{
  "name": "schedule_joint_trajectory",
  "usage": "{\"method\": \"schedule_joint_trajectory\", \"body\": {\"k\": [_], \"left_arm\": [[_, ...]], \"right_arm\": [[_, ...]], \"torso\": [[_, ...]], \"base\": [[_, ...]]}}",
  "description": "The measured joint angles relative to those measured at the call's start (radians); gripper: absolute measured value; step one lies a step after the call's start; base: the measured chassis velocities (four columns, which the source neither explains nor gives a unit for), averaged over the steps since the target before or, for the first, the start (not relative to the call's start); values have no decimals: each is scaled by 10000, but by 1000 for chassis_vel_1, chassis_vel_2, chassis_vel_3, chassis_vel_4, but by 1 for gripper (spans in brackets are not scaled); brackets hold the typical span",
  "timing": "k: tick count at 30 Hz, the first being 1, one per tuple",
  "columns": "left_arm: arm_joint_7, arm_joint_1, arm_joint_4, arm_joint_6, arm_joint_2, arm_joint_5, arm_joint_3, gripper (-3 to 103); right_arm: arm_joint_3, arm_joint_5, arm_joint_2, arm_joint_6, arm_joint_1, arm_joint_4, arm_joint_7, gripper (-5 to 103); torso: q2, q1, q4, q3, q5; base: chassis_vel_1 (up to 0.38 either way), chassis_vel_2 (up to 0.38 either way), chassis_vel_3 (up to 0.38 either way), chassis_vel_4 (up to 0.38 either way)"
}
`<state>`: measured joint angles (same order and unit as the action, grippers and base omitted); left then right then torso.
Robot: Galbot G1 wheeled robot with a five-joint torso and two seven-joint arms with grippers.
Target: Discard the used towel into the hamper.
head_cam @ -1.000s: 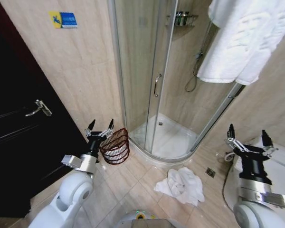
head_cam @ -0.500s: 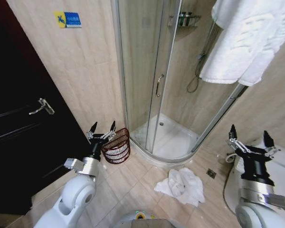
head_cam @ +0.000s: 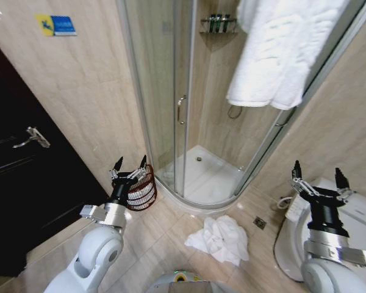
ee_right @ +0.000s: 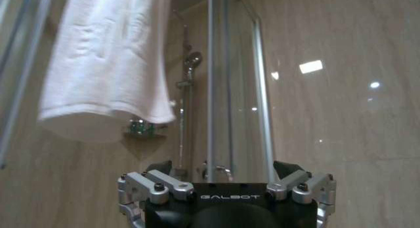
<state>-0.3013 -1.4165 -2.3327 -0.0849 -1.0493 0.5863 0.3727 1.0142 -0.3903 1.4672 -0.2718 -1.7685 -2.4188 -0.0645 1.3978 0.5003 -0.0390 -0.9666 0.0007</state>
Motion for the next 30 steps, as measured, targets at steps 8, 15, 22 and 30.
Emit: {"method": "schedule_joint_trajectory", "body": {"k": [8,15,22,30], "left_arm": [[-97,49,49,-119,-28,-33,11,100],[-374,-46,29,-126,-202,37,178,100],[-475,-104,-50,-127,-233,98,378,100],[-504,-194,-138,-147,-276,112,516,100]], "right_arm": [[-159,137,-95,-49,55,14,49,100],[-207,153,-136,-95,70,70,76,100],[-220,138,-157,-120,97,121,78,100],[-216,112,-197,-151,115,164,81,100]], "torso": [[1,-5,-12,1,-9],[1,-3,-5,1,-7],[0,0,-4,0,-6],[1,0,-6,0,-6]], "base": [[8,-39,12,7],[38,33,-45,-25],[-7,4,15,13],[44,56,38,51]]}}
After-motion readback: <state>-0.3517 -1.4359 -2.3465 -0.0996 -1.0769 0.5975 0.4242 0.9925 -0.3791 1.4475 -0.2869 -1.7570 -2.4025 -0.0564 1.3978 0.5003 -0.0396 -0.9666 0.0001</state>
